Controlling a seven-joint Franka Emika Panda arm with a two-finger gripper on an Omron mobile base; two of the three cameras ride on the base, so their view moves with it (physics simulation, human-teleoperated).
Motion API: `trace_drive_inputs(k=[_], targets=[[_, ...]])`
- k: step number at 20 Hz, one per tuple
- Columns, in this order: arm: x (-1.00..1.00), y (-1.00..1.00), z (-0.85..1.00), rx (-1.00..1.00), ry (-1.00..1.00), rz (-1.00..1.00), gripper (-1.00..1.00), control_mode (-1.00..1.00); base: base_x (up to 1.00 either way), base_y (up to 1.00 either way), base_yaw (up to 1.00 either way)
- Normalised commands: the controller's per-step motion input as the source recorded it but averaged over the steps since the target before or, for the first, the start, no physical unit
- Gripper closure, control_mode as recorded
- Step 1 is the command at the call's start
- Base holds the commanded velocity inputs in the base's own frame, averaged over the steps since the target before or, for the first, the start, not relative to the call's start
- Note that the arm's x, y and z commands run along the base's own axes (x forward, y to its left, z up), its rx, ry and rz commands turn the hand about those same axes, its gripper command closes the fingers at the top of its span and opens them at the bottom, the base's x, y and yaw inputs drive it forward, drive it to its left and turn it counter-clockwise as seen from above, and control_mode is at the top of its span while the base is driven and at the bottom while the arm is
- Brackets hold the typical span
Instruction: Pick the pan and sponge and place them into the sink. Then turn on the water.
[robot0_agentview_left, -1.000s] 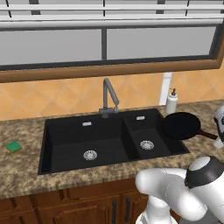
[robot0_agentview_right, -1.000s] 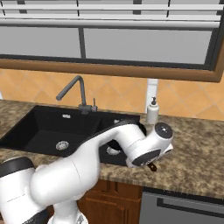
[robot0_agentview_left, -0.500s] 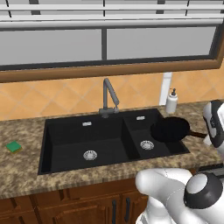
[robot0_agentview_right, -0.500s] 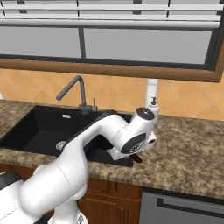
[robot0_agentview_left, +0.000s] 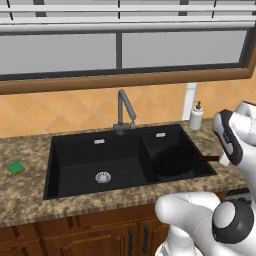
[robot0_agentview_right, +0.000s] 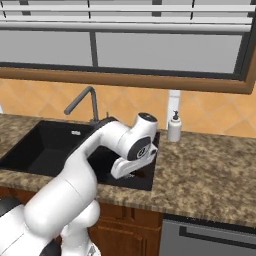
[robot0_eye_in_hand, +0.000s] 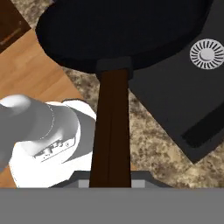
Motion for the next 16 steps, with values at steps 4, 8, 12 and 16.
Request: trace_drive_inputs(k=[4, 8, 12, 16], targets=[[0.37, 0.56, 0.00, 0.06, 0.09, 0.26, 1.00, -1.00, 0.00, 0.00, 0.00], [0.16, 0.53, -0.07, 0.05, 0.02, 0.14, 1.00, -1.00, 0.00, 0.00, 0.00], [0.16, 0.58, -0.17, 0.07, -0.02, 0.01, 1.00, -1.00, 0.00, 0.00, 0.00], [0.18, 0.63, -0.06, 0.02, -0.01, 0.00, 1.00, -1.00, 0.00, 0.00, 0.00]])
